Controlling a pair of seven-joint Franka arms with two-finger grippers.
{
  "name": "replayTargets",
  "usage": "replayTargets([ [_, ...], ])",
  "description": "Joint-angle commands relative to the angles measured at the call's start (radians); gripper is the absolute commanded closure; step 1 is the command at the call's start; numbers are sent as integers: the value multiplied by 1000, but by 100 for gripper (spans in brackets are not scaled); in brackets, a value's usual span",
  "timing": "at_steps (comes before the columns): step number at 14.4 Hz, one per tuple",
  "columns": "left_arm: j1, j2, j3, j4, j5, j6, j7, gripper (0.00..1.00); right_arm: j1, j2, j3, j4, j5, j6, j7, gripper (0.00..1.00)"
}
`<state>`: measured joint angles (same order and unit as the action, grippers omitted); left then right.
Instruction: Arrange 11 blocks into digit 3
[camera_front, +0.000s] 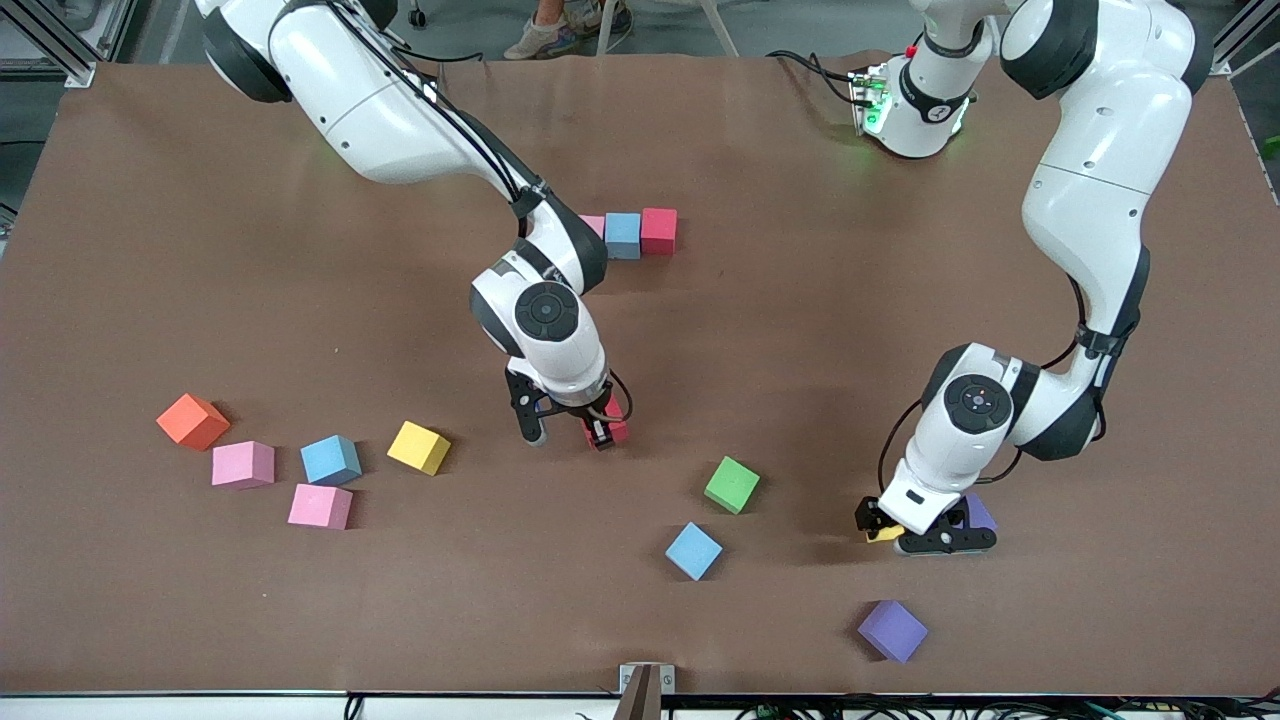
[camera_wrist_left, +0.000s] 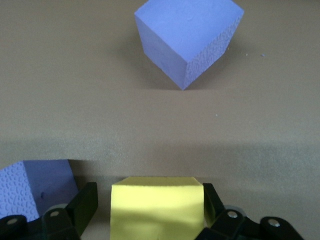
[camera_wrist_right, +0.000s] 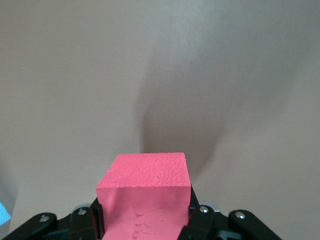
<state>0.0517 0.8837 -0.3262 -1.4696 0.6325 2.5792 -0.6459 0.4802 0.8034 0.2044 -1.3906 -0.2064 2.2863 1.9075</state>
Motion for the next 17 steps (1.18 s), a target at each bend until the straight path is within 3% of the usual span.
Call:
replayTargets([
  [1,-9,29,4,57,19,6,0,16,-9,-30,4,25,-21,-92,-144,73],
  [5,-12,20,3,84,6,-11,5,16,-31,-65,6,15,-15,-137,-338,73],
  [8,-27,14,-13,129,-59,-135,26,16,-35,-95,13,-30,-8,-231,-574,72],
  [12,-45,12,-16,196,-193,-304,168,16,-51,-171,35,-195,-7,-202,-772,72],
  [15,-56,12,-7,227,-258,-366,259,16,-167,-258,143,-347,-1,-133,-954,72],
  [17,-58,15,-5,244,-258,-390,300,15,-180,-306,151,-413,44,-122,-1086,72],
])
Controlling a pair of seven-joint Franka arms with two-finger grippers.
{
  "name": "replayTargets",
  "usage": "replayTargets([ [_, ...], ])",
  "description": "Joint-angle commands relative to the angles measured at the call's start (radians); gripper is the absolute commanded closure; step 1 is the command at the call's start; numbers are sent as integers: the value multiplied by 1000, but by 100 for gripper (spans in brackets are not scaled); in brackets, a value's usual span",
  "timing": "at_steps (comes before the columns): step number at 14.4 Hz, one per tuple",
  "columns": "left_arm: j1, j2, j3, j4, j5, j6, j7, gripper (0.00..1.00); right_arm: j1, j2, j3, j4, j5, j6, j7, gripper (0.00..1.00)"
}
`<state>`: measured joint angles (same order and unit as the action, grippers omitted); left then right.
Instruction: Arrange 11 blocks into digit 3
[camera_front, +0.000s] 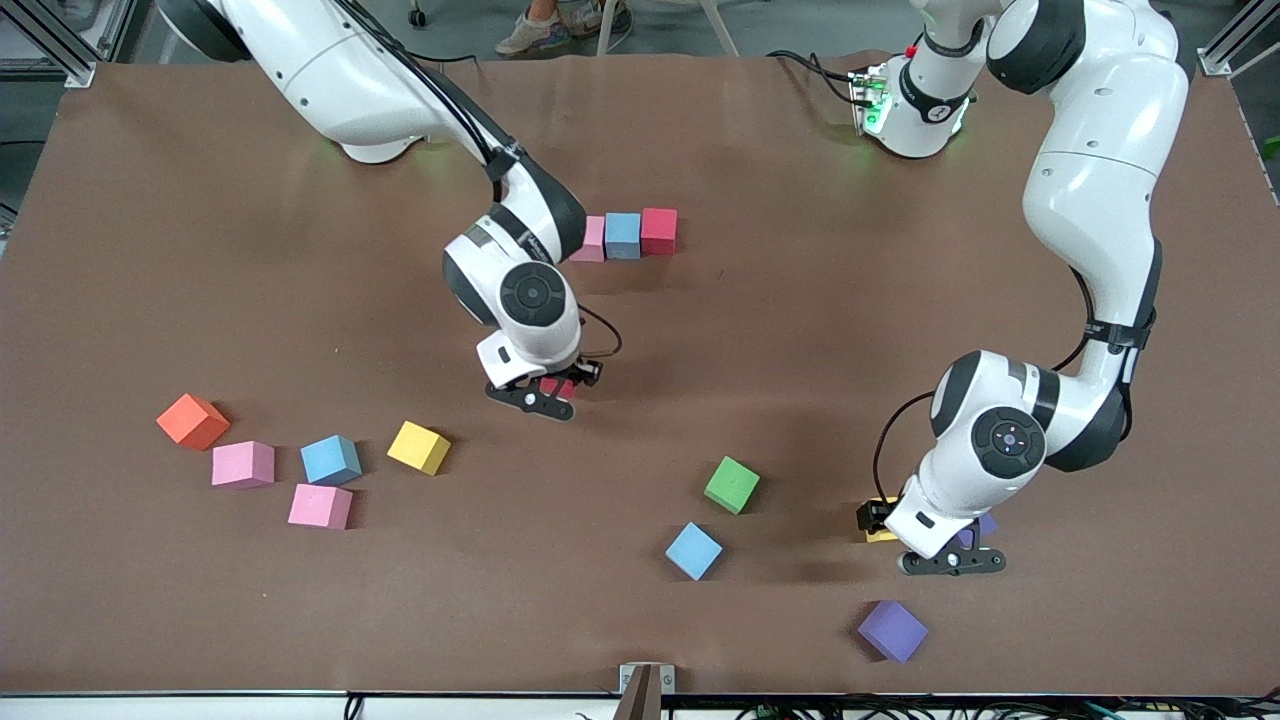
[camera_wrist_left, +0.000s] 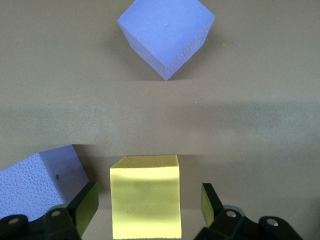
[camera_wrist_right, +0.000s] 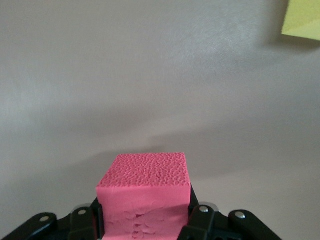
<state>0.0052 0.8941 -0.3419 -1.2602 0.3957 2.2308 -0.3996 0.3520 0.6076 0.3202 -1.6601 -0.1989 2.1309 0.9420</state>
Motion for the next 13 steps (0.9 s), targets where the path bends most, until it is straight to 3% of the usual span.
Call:
replayTargets([
  [1,-11,8,11,41,-21,-48,74,15,-50,-130,37,-171,53,38,-191,72],
  [3,-11,14,18,42,-21,-48,97,15,-53,-161,45,-258,65,119,-271,72],
  [6,-13,19,32,41,-21,-39,110,15,-77,-198,85,-444,65,378,-272,74],
  [13,-13,54,32,42,-44,26,73,15,-33,-243,123,-538,107,403,-247,77],
])
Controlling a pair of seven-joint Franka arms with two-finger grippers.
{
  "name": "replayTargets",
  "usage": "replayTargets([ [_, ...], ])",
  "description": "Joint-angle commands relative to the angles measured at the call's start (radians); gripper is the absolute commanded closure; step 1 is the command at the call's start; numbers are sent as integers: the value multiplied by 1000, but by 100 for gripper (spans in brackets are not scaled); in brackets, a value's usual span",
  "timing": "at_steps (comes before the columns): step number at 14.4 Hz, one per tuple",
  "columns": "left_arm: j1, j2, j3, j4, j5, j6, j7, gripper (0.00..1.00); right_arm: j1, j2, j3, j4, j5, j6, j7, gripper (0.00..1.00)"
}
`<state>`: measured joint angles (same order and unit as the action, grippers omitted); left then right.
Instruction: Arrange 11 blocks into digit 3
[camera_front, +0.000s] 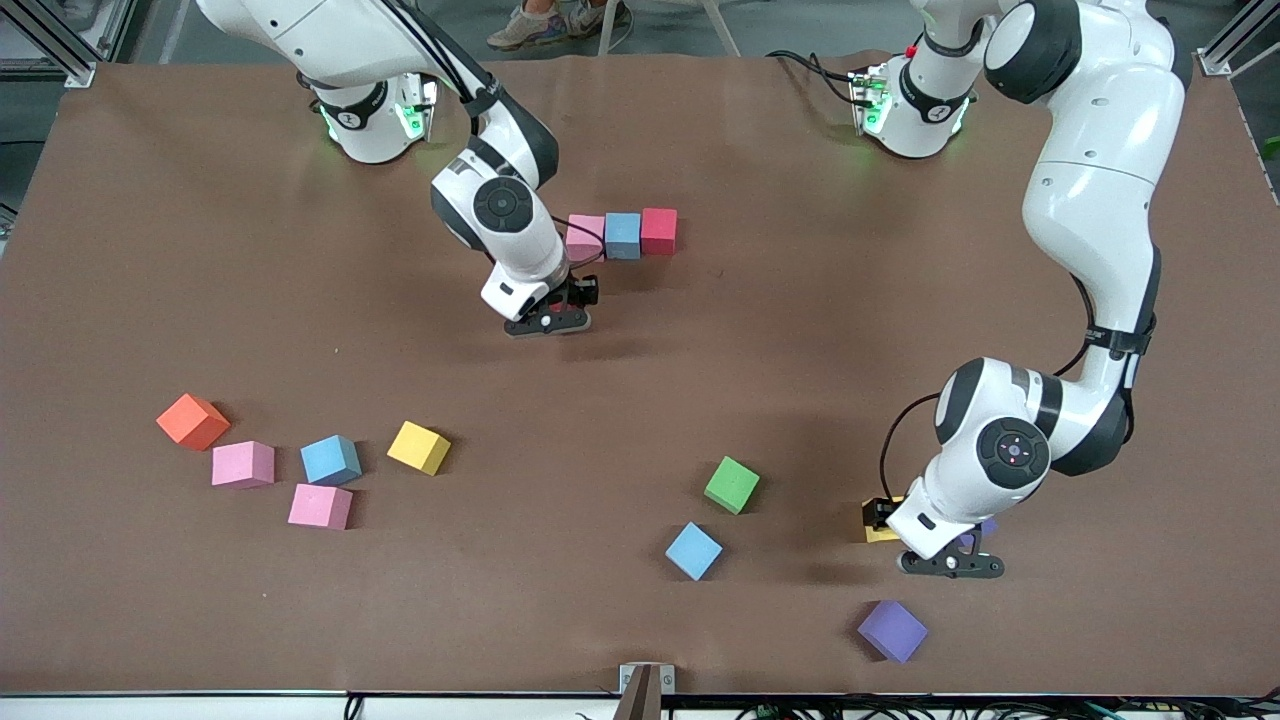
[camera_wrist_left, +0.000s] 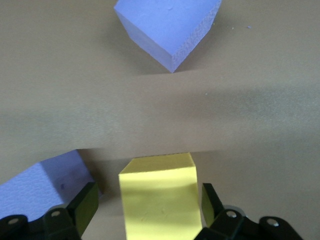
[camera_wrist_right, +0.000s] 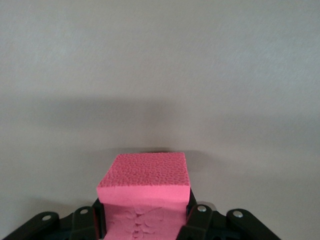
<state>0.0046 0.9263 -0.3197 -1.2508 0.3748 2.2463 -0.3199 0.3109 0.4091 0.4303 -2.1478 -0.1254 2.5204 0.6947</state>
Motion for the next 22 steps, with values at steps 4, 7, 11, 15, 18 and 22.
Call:
replayTargets([
  [4,-12,32,11,33,-22,26,-11,15,34,-35,11,-50,36,8,6,77],
  [7,-12,39,13,33,-22,36,-11,24,60,-29,11,-50,38,1,43,77],
  [11,-12,37,13,31,-22,36,-14,51,65,-10,11,-49,38,12,51,77],
  [15,-26,-6,13,27,-51,-6,-131,67,59,-7,10,-50,36,9,43,77],
  [18,-34,-87,17,15,-85,-192,-299,67,57,2,10,-52,36,15,43,77],
  [22,-75,-162,16,-16,-79,-376,-678,68,59,2,10,-53,35,18,42,77],
])
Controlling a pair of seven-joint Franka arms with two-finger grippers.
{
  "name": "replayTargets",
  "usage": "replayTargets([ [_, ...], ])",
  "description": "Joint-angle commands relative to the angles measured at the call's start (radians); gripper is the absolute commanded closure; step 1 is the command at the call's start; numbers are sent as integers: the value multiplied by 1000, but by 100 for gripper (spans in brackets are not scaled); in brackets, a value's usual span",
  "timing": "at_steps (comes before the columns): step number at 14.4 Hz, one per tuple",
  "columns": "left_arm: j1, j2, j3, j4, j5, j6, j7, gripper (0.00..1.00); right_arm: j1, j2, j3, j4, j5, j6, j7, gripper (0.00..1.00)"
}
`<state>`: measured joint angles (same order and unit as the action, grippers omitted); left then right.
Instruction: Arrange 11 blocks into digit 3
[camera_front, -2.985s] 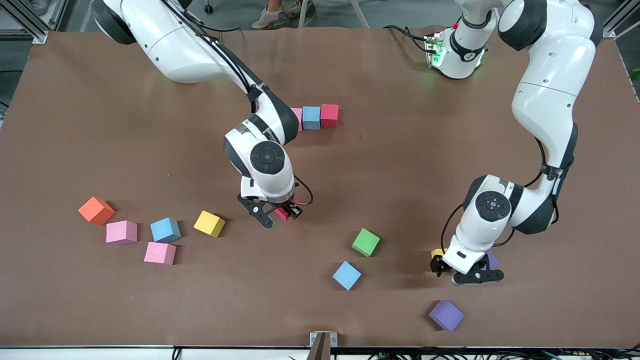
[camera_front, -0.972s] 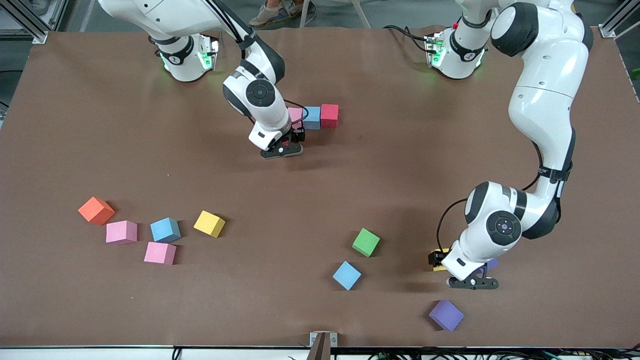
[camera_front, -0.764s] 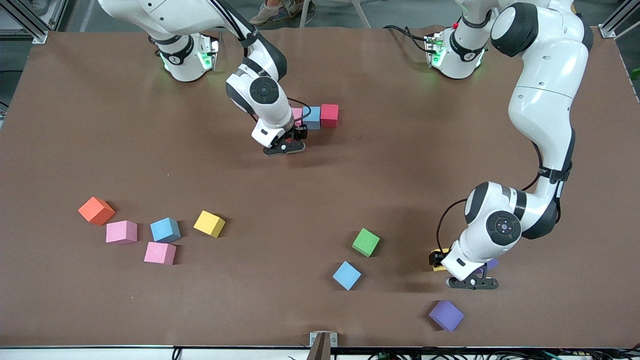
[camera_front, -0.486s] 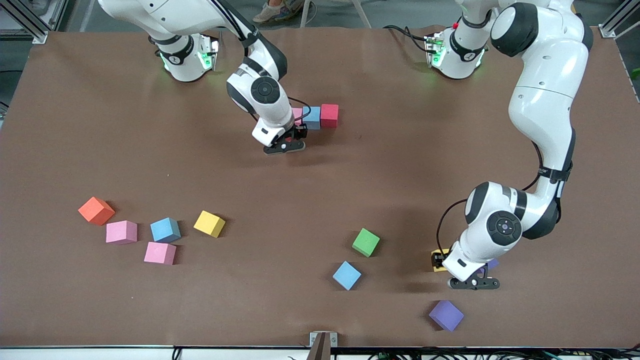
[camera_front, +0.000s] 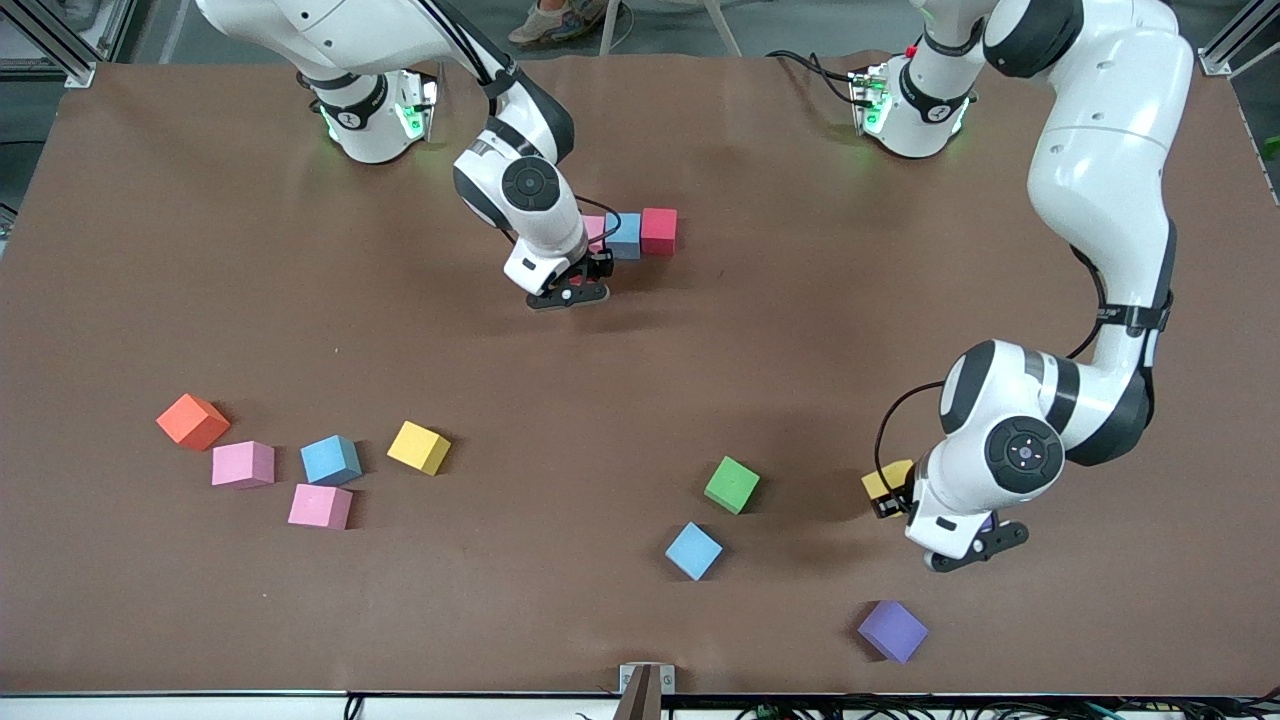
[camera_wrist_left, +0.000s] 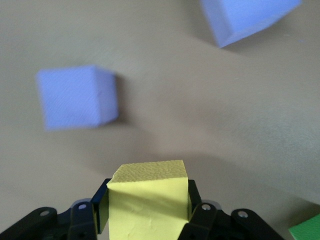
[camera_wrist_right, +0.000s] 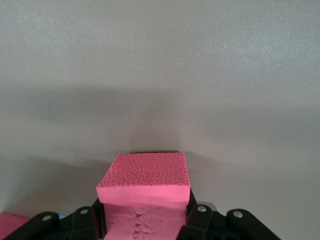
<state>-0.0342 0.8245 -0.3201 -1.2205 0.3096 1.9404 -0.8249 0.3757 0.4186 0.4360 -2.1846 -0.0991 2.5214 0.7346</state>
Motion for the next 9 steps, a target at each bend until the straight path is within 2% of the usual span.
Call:
replayTargets([
  [1,-53,-83,15,-66,-12,-99,-251,69,-6,-7,6,-27,9,31,2,77],
  [3,-81,-137,7,-117,-21,-153,-348,70,-9,-4,4,-67,9,110,2,77],
  [9,-205,-229,4,-280,-29,-178,-753,76,-8,-6,6,-69,9,103,9,77],
])
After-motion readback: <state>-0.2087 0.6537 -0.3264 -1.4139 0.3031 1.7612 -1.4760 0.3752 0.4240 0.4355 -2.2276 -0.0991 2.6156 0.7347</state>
